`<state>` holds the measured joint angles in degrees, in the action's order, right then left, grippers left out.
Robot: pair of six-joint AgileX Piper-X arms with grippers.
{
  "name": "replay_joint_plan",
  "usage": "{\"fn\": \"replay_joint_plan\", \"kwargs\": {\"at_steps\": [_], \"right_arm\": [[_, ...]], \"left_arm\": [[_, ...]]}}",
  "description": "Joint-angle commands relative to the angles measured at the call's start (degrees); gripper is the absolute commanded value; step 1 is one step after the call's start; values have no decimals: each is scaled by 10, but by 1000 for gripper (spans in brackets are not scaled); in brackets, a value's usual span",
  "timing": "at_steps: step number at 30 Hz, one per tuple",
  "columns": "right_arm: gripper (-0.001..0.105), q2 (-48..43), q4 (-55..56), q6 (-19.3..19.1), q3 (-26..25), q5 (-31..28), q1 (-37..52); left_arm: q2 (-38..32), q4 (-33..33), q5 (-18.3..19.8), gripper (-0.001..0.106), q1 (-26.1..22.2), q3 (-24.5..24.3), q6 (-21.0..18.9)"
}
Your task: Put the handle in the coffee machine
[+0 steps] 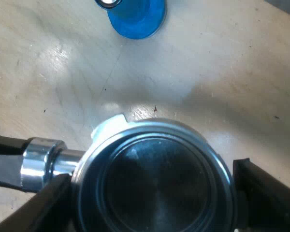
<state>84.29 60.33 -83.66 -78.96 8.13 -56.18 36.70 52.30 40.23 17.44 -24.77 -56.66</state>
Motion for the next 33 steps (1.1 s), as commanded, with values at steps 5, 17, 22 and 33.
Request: {"fn": "replay_joint_plan", "kwargs": {"at_steps": [5, 17, 22, 33], "right_arm": [[0, -12, -1, -6, -9, 12, -1], [0, -12, -1, 0, -9, 12, -1], [0, -12, -1, 0, -9, 8, -1], [86, -12, -1, -1, -9, 12, -1]], "left_arm": [[-2, 6, 4, 54, 2, -2, 4], [-2, 6, 4, 0, 2, -2, 4], [-2, 6, 4, 0, 2, -2, 4], [-2, 5, 4, 0, 2, -2, 9]]}}
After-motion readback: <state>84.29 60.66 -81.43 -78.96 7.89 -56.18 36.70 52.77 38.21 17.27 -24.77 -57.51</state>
